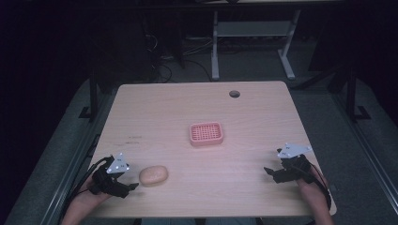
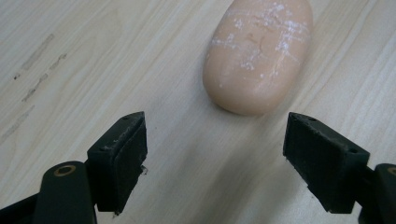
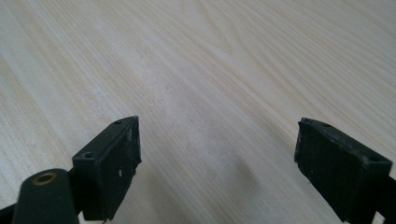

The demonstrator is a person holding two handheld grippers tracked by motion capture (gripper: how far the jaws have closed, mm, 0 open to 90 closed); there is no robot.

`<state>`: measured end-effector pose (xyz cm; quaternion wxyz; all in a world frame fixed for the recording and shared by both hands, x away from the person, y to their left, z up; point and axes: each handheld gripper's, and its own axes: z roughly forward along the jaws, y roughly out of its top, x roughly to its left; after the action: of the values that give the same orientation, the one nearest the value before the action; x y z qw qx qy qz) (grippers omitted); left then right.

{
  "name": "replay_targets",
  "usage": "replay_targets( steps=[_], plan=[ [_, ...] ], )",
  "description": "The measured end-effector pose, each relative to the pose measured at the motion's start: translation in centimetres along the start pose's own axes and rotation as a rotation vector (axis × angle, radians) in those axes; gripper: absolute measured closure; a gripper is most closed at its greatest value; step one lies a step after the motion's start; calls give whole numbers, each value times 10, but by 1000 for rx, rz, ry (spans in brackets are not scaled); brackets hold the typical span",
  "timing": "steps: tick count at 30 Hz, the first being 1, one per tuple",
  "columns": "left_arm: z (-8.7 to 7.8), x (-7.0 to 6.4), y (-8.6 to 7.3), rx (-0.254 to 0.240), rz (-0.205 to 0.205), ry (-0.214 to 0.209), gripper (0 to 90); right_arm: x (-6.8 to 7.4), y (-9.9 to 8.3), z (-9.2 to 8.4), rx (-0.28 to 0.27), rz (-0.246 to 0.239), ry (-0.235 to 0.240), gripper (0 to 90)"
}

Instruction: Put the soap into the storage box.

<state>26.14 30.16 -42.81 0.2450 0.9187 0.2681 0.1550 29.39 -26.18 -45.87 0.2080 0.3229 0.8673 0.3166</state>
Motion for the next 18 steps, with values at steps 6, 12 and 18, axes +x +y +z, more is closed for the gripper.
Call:
replay_targets(
  steps=[6, 12, 18],
  plan=[
    [1, -1, 4, 4, 22, 1, 214, 0, 0, 0, -1, -3, 2, 140],
    [1, -1, 8, 5, 26, 2, 214, -1, -1, -1, -5, -1, -1, 139],
    [-2, -1, 16, 3, 51, -4, 217, 0, -1, -2, -8, 1, 0, 140]
  ],
)
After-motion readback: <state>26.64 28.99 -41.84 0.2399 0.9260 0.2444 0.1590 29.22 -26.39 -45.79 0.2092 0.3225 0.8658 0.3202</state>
